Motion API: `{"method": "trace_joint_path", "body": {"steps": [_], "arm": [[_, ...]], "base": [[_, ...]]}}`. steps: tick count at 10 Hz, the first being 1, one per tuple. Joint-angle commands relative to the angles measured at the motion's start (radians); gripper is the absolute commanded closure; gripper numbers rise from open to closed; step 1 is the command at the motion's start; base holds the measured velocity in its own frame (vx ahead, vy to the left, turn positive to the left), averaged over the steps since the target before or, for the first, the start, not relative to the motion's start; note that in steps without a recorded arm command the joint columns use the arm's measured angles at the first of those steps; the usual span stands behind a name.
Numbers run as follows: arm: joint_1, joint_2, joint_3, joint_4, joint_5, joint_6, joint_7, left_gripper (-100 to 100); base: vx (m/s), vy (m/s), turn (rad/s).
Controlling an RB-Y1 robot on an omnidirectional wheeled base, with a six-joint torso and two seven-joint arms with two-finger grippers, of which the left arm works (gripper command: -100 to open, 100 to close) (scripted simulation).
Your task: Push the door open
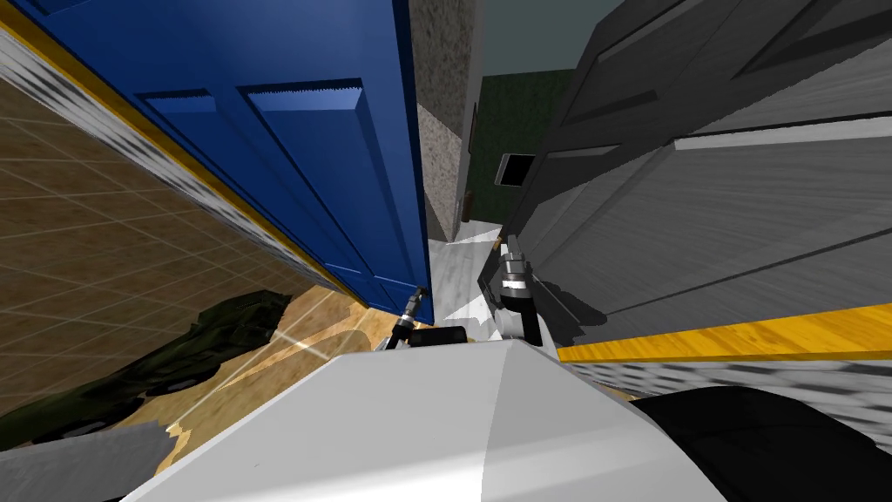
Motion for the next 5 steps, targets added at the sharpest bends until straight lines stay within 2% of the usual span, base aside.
{"method": "trace_joint_path", "body": {"steps": [1,5], "arm": [[-0.019,0.002,0.022,0.006,0.008,-0.006,-0.006,100],[-0.032,0.004,0.059,0.017,0.022,-0.003,-0.017,100]], "base": [[0.145,-0.080,0.031],[0.161,-0.085,0.035]]}}
